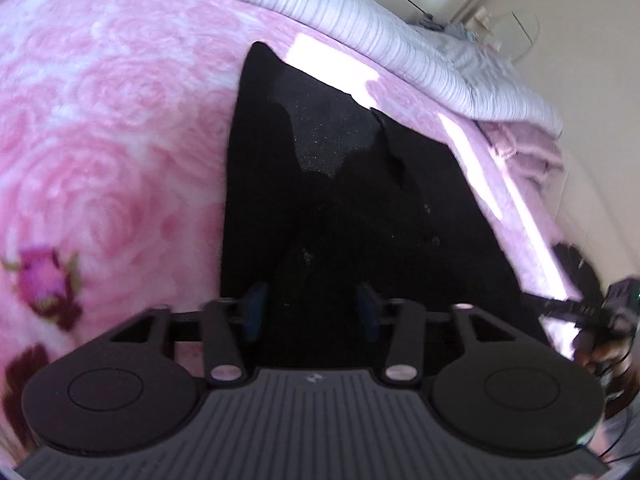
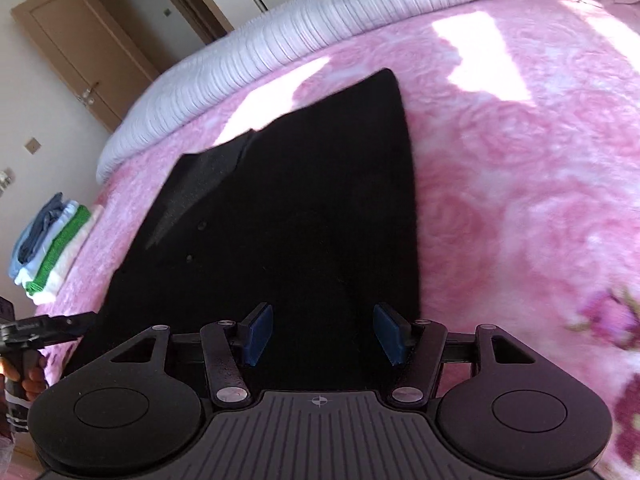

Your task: Fold clothes

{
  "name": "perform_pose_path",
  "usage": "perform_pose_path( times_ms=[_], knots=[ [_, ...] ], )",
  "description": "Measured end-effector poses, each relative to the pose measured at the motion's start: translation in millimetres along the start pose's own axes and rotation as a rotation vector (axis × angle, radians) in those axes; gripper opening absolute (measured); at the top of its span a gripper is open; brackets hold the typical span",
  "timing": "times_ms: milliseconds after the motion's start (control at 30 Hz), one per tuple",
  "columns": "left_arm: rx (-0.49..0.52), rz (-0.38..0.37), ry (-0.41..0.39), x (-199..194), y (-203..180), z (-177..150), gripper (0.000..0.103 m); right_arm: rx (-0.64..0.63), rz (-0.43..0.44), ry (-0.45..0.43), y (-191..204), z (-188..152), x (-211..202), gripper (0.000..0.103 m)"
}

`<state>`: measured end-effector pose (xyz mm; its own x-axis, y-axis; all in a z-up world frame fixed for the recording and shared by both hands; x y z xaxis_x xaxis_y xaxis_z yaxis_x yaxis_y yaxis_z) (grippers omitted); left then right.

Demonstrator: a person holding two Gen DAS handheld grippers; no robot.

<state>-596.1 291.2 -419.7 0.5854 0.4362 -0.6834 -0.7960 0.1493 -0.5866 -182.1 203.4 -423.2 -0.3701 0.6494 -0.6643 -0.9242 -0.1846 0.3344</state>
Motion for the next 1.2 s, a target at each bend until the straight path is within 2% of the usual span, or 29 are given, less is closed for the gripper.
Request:
perform_pose_path(
  times_ms=[33, 100, 167, 333, 400, 533, 633, 767, 833, 933, 1000, 1067, 1133, 1200],
  knots=[
    [0.028, 0.018, -0.004, 0, -1, 0, 0.005, 0.002, 0.011, 0.001, 2, 0, 0, 0.048],
    [0.048, 0.011, -0.019, -4, -1, -1, 0.005, 0.023, 0.025, 0.010, 3, -1, 0, 0.010],
    [0.037, -0.013, -0.046, -10, 0, 1, 0.004, 0.007, 0.026, -0.006, 5, 0, -5, 0.007],
    [0.035, -0.062, -0.119, -27, -7, 16, 0.004, -0.011, 0.023, -0.086, 9, 13, -26, 0.006],
    [0.069, -0.057, -0.143, -29, -14, 21, 0.004, -0.021, 0.026, -0.127, 11, 23, -34, 0.006],
    [0.072, -0.058, -0.181, -27, -17, 34, 0.004, -0.018, 0.003, -0.175, 8, 36, -40, 0.006],
    [0.058, -0.038, -0.159, -10, -11, 37, 0.005, 0.001, -0.043, -0.152, 0, 34, -29, 0.006],
    [0.062, 0.045, -0.088, 21, 4, 30, 0.007, 0.016, -0.113, -0.056, -12, 20, -1, 0.006],
    [0.071, 0.055, -0.110, 16, 4, 29, 0.010, 0.011, -0.137, -0.027, -16, 14, 4, 0.006],
    [0.080, 0.106, -0.168, -5, 1, 29, 0.013, 0.018, -0.200, -0.010, -15, 15, -6, 0.019],
    [0.089, 0.128, -0.207, -22, -4, 26, 0.013, -0.034, -0.286, -0.044, -6, 17, -22, 0.030],
    [0.105, 0.098, -0.208, -34, -12, 13, 0.013, -0.113, -0.338, -0.091, 13, 15, -39, 0.033],
    [0.145, 0.078, -0.191, -39, -21, -4, 0.013, -0.176, -0.340, -0.107, 36, 4, -48, 0.035],
    [0.214, 0.106, -0.163, -34, -25, -25, 0.013, -0.235, -0.335, -0.100, 56, -14, -49, 0.035]
  ],
)
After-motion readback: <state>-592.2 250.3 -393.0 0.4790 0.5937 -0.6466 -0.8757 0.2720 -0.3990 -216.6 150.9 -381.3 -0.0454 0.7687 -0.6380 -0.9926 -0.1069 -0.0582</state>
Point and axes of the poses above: each gripper's, at about its wrist camera, not at the fingertips, and x roughly the way its jaws point, y to its left, z to its top, the point moved 8 cm from there along x, roughly the way its jaws point, and after that the axes turned 14 degrees about -x, right-handed, at the moved point
